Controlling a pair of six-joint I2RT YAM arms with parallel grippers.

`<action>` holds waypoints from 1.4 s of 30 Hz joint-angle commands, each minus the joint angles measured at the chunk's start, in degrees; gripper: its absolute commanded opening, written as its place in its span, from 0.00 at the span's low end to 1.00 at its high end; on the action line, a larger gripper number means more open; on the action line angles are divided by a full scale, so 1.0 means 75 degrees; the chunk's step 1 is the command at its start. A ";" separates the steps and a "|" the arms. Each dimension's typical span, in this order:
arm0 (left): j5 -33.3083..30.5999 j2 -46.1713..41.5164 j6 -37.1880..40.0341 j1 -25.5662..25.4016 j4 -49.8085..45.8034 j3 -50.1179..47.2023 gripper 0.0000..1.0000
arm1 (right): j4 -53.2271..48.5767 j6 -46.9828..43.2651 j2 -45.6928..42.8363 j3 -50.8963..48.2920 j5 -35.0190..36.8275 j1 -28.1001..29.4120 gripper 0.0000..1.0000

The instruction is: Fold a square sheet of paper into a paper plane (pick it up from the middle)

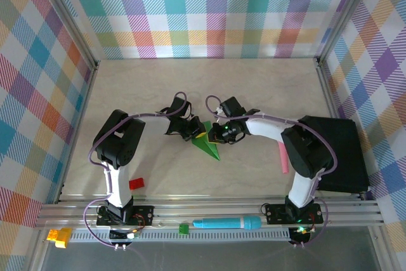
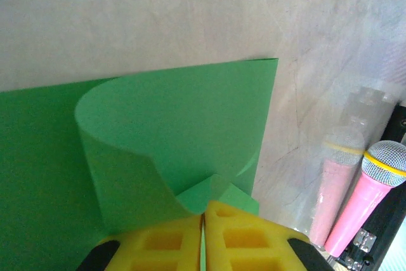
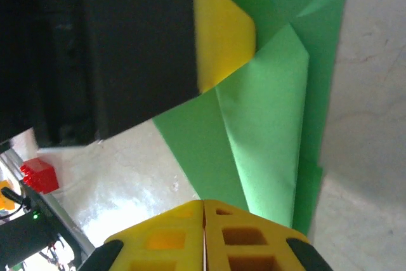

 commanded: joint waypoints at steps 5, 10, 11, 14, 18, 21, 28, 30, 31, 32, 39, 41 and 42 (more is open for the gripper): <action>-0.0439 0.0498 -0.0109 0.0070 -0.0246 -0.0154 0.09 | -0.0195 0.0186 0.0756 0.0433 0.0195 0.0110 0.06; -0.0534 0.0563 -0.0126 0.0075 -0.0325 -0.0222 0.08 | -0.0310 0.0164 0.0997 0.0408 0.0235 0.0170 0.05; -0.0568 0.0566 -0.0122 0.0081 -0.0357 -0.0241 0.07 | -0.0322 0.0152 0.0987 0.0341 0.0242 0.0170 0.05; -0.0711 0.0625 -0.0092 0.0078 -0.0467 -0.0338 0.05 | -0.0300 0.0144 0.0844 -0.0001 0.0237 0.0170 0.05; -0.0895 0.0669 -0.0079 0.0087 -0.0518 -0.0507 0.00 | -0.0287 0.0141 0.0516 -0.0549 0.0191 0.0169 0.04; -0.1010 0.0679 -0.0088 0.0108 -0.0554 -0.0614 0.00 | -0.0218 0.0135 0.0163 -0.0939 0.0042 0.0176 0.05; -0.1103 0.0754 -0.0064 0.0155 -0.0564 -0.0736 0.00 | -0.0180 0.0190 -0.0470 -0.1673 -0.0109 0.0165 0.05; -0.1111 0.0774 -0.0066 0.0160 -0.0567 -0.0756 0.00 | -0.0262 0.0191 -0.0568 -0.1839 -0.0098 0.0171 0.05; -0.1094 0.0780 -0.0066 0.0161 -0.0573 -0.0752 0.00 | -0.0261 0.0174 -0.0623 -0.1951 -0.0124 0.0168 0.05; -0.1099 0.0780 -0.0063 0.0162 -0.0555 -0.0756 0.00 | -0.0262 0.0176 -0.0666 -0.2039 -0.0177 0.0170 0.05; -0.1043 0.0775 -0.0066 0.0161 -0.0505 -0.0756 0.00 | -0.0441 0.0061 -0.1007 -0.2613 -0.0455 0.0170 0.05; -0.0989 0.0757 -0.0065 0.0161 -0.0463 -0.0750 0.00 | -0.0701 -0.0036 -0.1170 -0.2632 -0.0281 0.0160 0.05; -0.0959 0.0741 -0.0065 0.0161 -0.0428 -0.0767 0.00 | -0.0819 -0.0098 -0.1292 -0.2593 -0.0168 0.0146 0.05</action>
